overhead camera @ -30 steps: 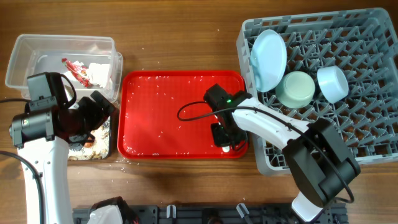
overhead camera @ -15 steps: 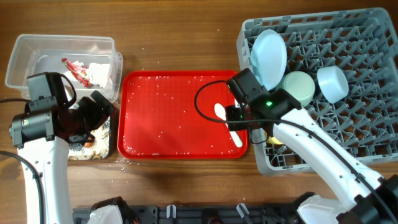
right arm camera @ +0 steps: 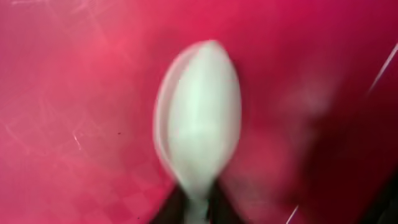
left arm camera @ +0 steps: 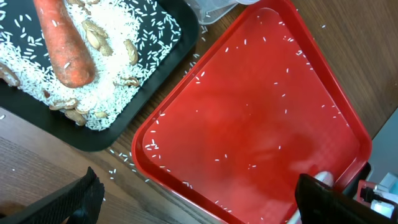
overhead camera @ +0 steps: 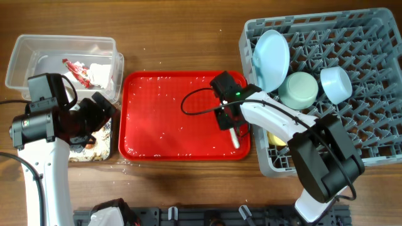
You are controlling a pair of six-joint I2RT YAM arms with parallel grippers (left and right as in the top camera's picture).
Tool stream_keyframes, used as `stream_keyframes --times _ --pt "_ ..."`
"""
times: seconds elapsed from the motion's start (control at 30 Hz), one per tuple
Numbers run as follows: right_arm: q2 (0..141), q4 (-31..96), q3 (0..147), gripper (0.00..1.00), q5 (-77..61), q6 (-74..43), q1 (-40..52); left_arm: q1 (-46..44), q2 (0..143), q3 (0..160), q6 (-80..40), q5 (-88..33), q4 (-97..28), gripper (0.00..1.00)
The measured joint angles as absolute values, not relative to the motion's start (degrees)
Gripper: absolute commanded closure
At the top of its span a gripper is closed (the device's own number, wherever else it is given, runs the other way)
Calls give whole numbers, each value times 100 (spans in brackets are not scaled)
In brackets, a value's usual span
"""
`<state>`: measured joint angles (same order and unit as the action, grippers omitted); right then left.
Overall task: Sort waste into correct bins and load items into the dishwasher rack
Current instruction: 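Place the white spoon into the dish rack with the right gripper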
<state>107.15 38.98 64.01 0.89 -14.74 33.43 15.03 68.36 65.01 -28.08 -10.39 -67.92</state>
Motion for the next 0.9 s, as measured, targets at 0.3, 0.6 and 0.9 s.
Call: stream_keyframes --times 0.3,0.6,0.9 --pt "9225 5039 6971 95 143 -1470 3343 1503 6836 6501 -2808 -1039 -6792 0" --pt "8772 4871 6930 46 1813 -421 2445 1503 6836 6501 -2808 -1039 -6794 0" --pt "7636 5734 7778 0 447 -377 2342 1503 6836 6501 -2810 -1039 -6744 0"
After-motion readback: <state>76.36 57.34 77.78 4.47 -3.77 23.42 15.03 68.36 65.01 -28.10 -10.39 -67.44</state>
